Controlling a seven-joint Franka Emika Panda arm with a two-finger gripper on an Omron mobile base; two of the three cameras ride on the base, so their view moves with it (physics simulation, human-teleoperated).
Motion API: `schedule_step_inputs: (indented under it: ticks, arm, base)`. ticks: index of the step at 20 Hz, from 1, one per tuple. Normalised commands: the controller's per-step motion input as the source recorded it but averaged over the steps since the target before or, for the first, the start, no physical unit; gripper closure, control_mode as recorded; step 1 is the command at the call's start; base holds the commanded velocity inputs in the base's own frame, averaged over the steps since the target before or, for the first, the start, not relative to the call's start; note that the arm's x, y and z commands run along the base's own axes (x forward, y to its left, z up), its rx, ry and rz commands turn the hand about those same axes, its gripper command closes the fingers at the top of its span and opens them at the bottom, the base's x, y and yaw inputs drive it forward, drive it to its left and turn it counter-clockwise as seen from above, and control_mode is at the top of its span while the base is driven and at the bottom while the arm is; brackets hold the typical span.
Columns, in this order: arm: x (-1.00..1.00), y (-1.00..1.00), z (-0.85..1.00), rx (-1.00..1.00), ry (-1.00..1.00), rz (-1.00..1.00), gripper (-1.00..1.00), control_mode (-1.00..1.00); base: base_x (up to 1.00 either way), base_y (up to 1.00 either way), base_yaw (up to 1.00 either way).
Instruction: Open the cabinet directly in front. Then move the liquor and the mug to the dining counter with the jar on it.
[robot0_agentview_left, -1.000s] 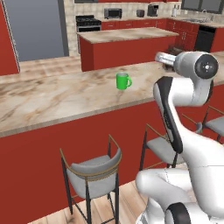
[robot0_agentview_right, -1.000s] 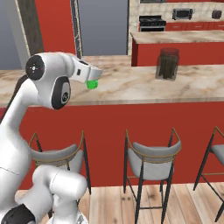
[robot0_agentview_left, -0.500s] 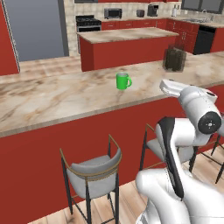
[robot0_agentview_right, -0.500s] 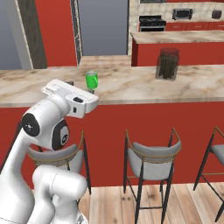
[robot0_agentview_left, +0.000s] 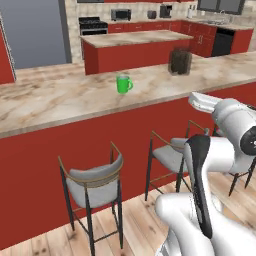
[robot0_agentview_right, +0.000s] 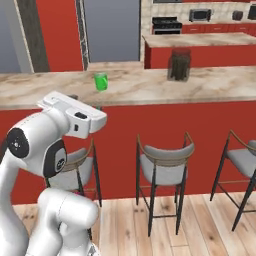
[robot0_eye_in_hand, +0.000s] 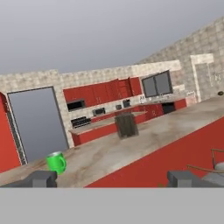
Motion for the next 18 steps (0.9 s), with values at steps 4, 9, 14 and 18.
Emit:
schedule_step_inputs:
  ticks: [4,9,14,18]
  arm:
    - [0.00,0.00,0.00,0.00,0.00,0.00,-1.00,1.00]
    - [0.00,0.00,0.00,0.00,0.00,0.00,-1.00,1.00]
    - [0.00,0.00,0.00,0.00,0.00,0.00,-1.00,1.00]
    - [0.00,0.00,0.00,0.00,0.00,0.00,-1.00,1.00]
  base:
    - [-0.11,-1.00,-0.15]
    - [0.29,-1.00,-0.08]
    - [0.93,-1.00,0.00]
    - [1.00,-1.00,0.06]
